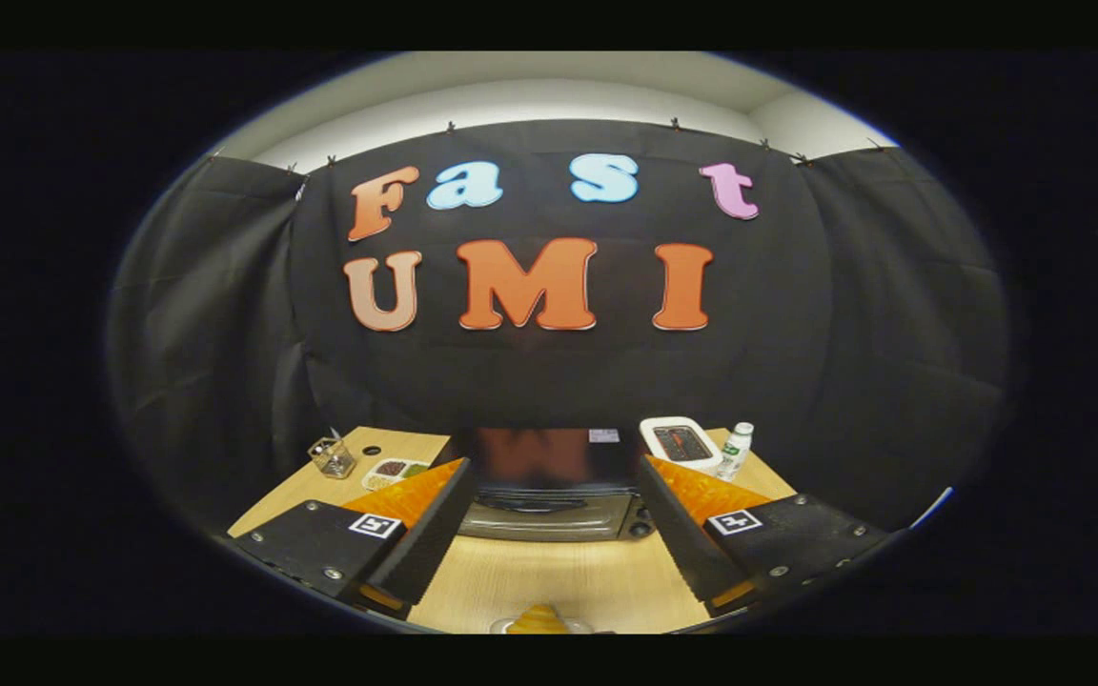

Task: Open the toaster oven, put the food inside, and close the toaster oven door.

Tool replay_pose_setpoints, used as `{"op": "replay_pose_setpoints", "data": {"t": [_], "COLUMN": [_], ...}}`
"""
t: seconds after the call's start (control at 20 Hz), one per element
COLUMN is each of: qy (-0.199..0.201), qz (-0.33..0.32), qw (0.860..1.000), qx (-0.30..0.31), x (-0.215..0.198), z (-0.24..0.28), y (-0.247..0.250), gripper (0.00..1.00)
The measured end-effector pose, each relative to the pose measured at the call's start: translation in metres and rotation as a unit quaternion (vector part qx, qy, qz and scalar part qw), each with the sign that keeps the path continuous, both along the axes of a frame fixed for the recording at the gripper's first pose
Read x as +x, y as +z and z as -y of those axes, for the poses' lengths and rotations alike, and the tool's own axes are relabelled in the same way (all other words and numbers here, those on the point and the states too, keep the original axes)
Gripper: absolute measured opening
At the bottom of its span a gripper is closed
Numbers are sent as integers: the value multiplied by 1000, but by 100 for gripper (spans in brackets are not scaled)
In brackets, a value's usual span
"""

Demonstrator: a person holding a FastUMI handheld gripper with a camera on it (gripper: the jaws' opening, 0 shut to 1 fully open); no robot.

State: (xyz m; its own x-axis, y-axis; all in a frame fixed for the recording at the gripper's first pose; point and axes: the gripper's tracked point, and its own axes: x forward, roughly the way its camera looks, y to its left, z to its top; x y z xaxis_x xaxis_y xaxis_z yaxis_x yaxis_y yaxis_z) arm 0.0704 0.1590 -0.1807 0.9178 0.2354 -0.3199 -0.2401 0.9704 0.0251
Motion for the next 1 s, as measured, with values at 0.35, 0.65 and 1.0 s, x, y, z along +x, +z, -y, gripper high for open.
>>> {"op": "replay_pose_setpoints", "data": {"t": [0.35,0.65,1.0], "qy": [20,21,4], "qz": [-54,-96,-131], "qw": [998,995,990], "qx": [-12,-31,-58], "x": [31,63,85], "z": [-40,-61,-67], "y": [-81,-132,-166], "gripper": [100,100,100]}}
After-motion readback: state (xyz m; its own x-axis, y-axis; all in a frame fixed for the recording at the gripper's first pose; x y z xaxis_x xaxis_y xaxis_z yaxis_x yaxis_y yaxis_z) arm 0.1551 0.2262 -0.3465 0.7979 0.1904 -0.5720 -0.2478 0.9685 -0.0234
